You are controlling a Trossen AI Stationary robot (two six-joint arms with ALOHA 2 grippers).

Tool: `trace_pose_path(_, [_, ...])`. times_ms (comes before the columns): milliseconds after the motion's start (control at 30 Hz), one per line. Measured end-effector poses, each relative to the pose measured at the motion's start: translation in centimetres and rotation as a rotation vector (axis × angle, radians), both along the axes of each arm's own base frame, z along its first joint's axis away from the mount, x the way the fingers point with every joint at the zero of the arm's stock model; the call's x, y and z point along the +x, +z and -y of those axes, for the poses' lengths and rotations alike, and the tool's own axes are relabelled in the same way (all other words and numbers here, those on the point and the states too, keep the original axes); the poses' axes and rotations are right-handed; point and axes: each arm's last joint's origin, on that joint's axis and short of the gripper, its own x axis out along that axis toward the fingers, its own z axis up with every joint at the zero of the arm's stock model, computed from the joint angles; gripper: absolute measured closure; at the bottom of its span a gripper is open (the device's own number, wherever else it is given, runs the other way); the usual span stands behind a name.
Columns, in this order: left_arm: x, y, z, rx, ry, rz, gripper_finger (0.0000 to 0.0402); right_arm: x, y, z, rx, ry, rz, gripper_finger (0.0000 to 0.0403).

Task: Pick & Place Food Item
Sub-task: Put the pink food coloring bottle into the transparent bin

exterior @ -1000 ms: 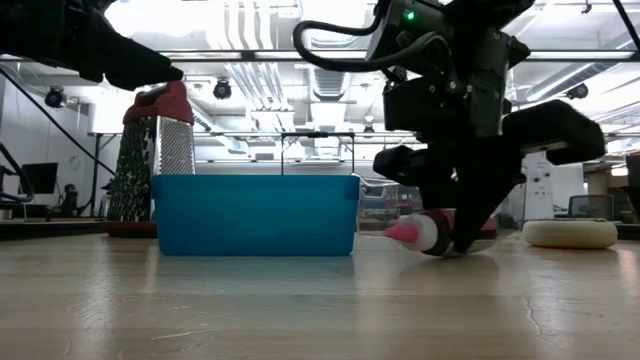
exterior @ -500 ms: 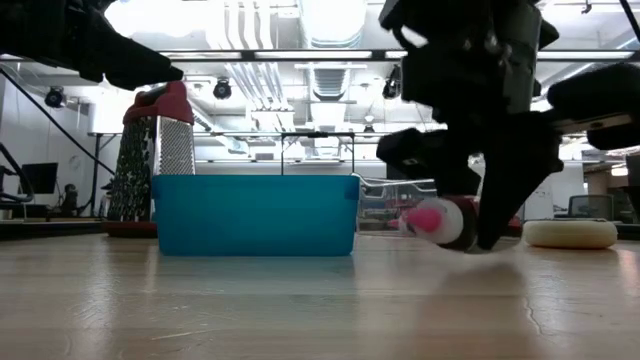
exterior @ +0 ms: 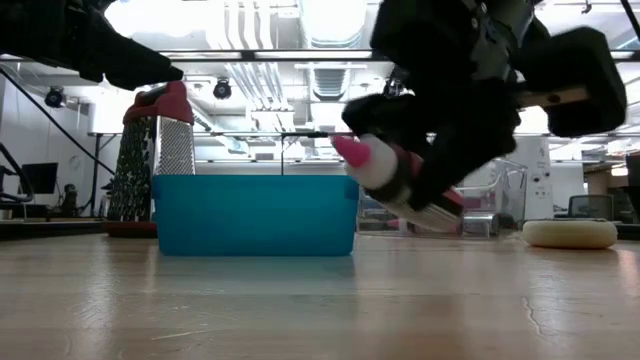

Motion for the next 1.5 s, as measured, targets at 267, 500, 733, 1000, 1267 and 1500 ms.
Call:
trace_pose_path(267, [0.0, 0.0, 0.0, 0.0, 0.0, 0.0, 0.0117, 0.9, 0.5, -0.3, 0.035, 0.029, 0.208, 0.0312])
trace_pose_path(500, [0.0, 0.0, 0.0, 0.0, 0.0, 0.0, 0.0117, 1.1, 0.6, 0.1, 0.087, 0.04, 0.375, 0.0312])
trace_pose_path(733, [0.0, 0.0, 0.0, 0.0, 0.0, 0.0, 0.0117, 0.9, 0.5, 0.6, 0.211, 0.081, 0.461, 0.0312])
trace_pose_path(1000, [0.0, 0.0, 0.0, 0.0, 0.0, 0.0, 0.0117, 0.4, 0.7, 0.5, 0.307, 0.122, 0.548, 0.0312])
trace_pose_path(1267, [0.0, 0.0, 0.0, 0.001, 0.0, -0.001, 0.0117, -0.1, 0.3, 1.0, 0.337, 0.092, 0.568, 0.0312])
trace_pose_path(1500, [0.0, 0.0, 0.0, 0.0, 0.0, -0.001, 0.0117, 0.2, 0.3, 1.4, 0.277, -0.037, 0.593, 0.0312])
